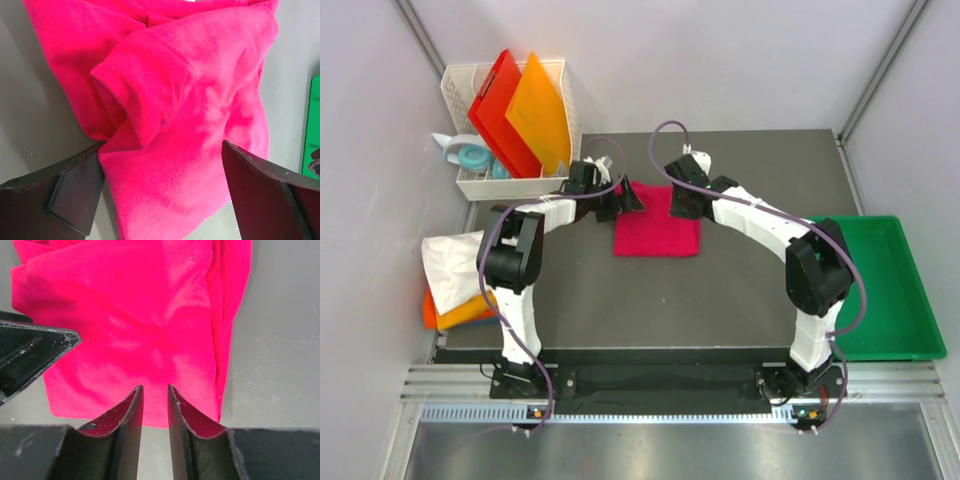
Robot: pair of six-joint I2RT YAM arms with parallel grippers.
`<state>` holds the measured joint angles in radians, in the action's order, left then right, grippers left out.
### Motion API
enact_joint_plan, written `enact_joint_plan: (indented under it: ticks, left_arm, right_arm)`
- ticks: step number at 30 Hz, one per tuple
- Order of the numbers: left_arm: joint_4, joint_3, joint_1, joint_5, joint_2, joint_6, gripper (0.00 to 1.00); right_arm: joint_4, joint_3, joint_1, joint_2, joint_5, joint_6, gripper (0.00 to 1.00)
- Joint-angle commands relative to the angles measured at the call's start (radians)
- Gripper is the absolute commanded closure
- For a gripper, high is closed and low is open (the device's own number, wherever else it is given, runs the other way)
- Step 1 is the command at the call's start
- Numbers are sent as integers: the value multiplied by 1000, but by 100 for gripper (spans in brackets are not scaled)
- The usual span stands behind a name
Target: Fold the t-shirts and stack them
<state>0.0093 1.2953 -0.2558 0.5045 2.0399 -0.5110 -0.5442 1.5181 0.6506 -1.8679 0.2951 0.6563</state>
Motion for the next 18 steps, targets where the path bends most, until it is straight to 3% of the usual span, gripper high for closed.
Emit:
enact_joint_plan:
  ticks: [1,5,11,18]
  left_arm:
    - [-113,-30,0,-70,51,25,1]
    - [-267,2,0,-220,36,132,1]
    - [-357,-8,-14,-371,37,210,2]
    - [-417,-45,-40,-367,28,236,2]
  right_arm:
    - [26,5,20,-7,42,17,74]
    - [23,7,29,-28,55,20,74]
    - [47,5,40,-53,45,39,74]
    - [47,8,44,-56,49,40,74]
